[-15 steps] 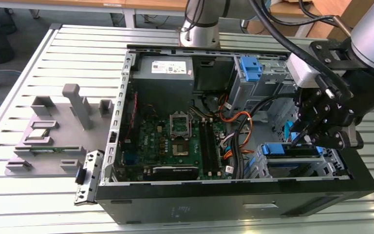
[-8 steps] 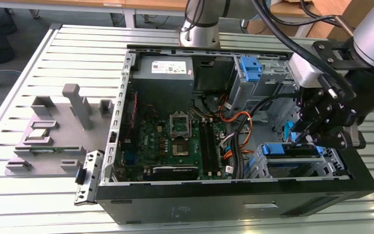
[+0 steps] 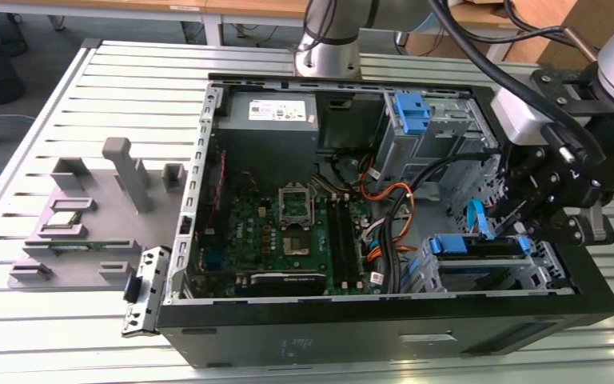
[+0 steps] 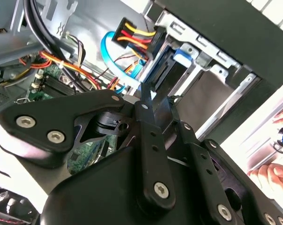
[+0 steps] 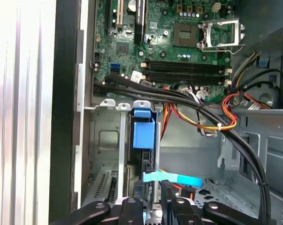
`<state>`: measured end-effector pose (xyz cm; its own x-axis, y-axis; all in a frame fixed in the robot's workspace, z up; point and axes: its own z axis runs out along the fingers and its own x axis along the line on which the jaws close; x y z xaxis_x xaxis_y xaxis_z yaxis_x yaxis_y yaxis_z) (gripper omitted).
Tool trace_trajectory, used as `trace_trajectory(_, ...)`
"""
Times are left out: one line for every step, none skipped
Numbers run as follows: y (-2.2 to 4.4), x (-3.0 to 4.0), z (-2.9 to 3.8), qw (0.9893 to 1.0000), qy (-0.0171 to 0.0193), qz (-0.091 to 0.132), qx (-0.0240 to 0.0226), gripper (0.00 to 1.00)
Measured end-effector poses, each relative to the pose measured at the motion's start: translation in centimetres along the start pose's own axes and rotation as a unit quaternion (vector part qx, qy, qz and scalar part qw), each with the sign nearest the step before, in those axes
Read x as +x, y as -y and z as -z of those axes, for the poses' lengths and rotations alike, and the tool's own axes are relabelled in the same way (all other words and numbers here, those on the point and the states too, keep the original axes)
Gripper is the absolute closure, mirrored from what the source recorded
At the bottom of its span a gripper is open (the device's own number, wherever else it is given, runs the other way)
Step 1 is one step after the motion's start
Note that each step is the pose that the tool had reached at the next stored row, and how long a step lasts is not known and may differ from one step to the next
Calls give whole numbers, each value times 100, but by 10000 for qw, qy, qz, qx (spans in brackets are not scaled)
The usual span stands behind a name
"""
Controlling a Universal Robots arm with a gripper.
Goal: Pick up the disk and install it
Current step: 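Insert the first disk wire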
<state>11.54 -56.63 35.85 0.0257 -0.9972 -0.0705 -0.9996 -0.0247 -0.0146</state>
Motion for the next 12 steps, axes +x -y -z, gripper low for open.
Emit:
trace_trajectory(15,1,-1,10000,0,0,0,71)
trace_trajectory(26,1,-1,10000,-1,0,0,71)
trace_trajectory(36,1,-1,10000,0,0,0,71)
trace_trajectory(45,1,-1,10000,0,0,0,71)
trace_trajectory(53,1,-2,10000,0,0,0,71)
trace_trajectory(59,1,-2,10000,0,0,0,71)
trace_trajectory(61,1,-2,10000,0,0,0,71)
trace_trajectory(62,2,-2,10000,-1,0,0,71)
trace_trajectory(62,2,-2,10000,0,-1,0,71)
trace_trajectory(63,2,-2,10000,0,0,0,71)
trace_trajectory(63,1,-2,10000,2,0,0,71)
trace_trajectory(63,1,-3,10000,4,0,0,71)
